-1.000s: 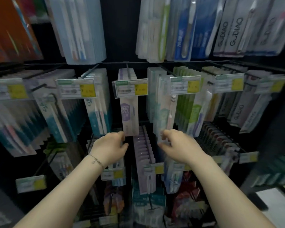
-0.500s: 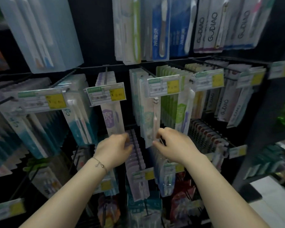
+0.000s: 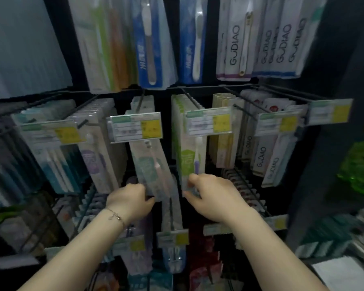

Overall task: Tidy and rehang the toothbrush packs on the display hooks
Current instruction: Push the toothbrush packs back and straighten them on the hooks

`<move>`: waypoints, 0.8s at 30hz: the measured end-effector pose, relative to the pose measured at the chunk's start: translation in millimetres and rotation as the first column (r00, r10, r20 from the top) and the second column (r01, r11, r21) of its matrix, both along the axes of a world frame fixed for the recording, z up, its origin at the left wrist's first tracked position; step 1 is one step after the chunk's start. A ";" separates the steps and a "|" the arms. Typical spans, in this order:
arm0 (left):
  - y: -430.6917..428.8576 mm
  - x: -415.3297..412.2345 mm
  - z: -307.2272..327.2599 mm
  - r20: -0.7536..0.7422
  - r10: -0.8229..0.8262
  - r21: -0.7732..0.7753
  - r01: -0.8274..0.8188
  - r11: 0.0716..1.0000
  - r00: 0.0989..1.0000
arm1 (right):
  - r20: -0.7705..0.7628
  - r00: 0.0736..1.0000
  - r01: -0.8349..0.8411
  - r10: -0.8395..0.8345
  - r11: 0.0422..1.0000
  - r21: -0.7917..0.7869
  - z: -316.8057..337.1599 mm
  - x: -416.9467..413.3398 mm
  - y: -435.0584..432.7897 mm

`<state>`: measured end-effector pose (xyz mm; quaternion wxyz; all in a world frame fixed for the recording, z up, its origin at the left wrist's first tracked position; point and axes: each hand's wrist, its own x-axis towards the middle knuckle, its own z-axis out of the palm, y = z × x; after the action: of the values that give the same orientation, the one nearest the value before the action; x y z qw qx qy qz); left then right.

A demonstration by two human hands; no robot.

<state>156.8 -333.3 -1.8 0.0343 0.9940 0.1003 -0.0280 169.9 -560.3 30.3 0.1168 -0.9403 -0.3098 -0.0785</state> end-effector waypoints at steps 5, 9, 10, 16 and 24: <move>-10.2 -4.0 -12.5 -0.178 0.116 0.008 -0.116 0.993 0.977 | 0.003 0.999 -0.041 0.041 0.999 -0.005 1.5 16.8 -44.8; -20.6 -18.1 -25.2 -0.253 0.142 0.010 -0.145 0.989 0.957 | 0.007 0.998 -0.068 0.068 0.998 0.011 1.1 25.8 -69.5; -25.7 -20.9 -26.3 -0.262 0.149 0.012 -0.151 0.988 0.954 | 0.010 0.997 -0.075 0.075 0.997 0.016 0.4 27.2 -74.4; -70.3 -29.4 -15.1 -0.197 0.111 0.033 -0.106 0.994 0.974 | 0.010 0.996 -0.090 0.089 0.991 0.101 -6.6 34.9 -99.7; -130.0 -23.2 13.7 -0.027 -0.055 -0.029 0.054 0.998 0.998 | 0.014 0.998 -0.068 0.066 0.988 0.142 -9.4 40.9 -99.4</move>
<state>133.6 -463.4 11.8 0.0459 0.9953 0.0732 -0.0441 210.9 -659.7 21.0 0.1847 -0.9183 -0.3354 -0.1009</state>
